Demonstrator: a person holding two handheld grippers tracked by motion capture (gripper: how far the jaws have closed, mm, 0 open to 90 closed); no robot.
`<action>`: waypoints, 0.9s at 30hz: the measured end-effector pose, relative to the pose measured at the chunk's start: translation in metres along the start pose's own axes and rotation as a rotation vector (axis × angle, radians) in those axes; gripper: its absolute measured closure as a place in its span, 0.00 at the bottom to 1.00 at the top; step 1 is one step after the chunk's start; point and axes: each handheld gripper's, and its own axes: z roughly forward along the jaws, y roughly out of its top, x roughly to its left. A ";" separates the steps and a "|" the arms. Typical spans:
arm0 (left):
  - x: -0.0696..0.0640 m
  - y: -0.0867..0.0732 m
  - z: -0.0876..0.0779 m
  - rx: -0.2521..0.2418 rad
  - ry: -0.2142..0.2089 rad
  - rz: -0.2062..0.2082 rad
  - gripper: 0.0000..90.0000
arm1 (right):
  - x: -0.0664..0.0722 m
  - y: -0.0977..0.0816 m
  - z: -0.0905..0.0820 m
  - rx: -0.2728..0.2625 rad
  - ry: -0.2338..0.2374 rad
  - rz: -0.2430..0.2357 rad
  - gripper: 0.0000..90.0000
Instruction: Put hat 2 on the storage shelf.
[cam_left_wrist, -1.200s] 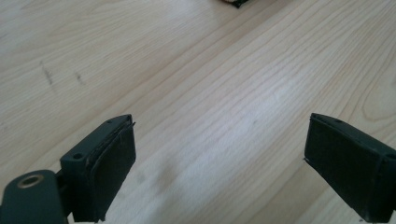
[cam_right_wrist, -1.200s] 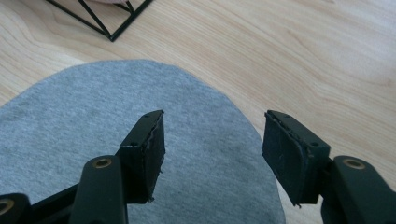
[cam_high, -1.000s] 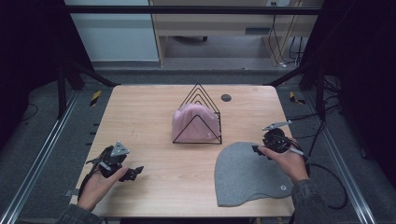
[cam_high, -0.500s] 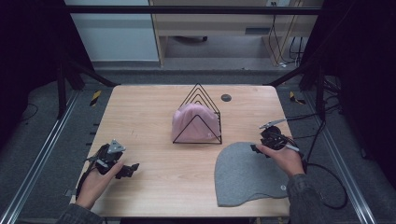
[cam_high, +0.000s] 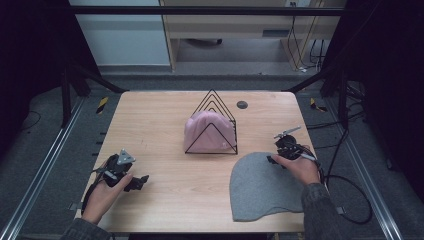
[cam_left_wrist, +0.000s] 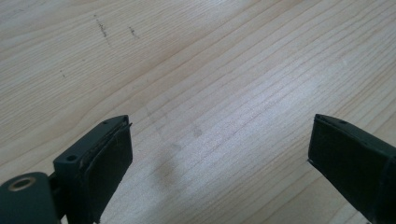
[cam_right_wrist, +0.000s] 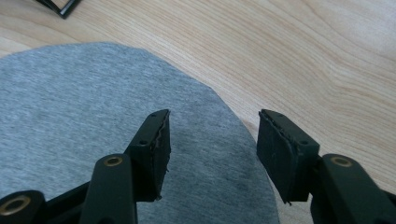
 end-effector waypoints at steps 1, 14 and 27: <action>0.000 0.000 0.000 0.000 0.000 0.002 0.07 | 0.000 0.000 0.001 0.005 -0.002 0.002 0.50; 0.000 0.000 0.000 0.004 0.005 0.012 0.07 | 0.000 -0.004 0.006 0.023 0.020 0.005 0.75; 0.000 0.000 0.002 0.010 -0.002 0.009 0.07 | 0.021 -0.005 -0.021 -0.075 0.067 -0.094 0.94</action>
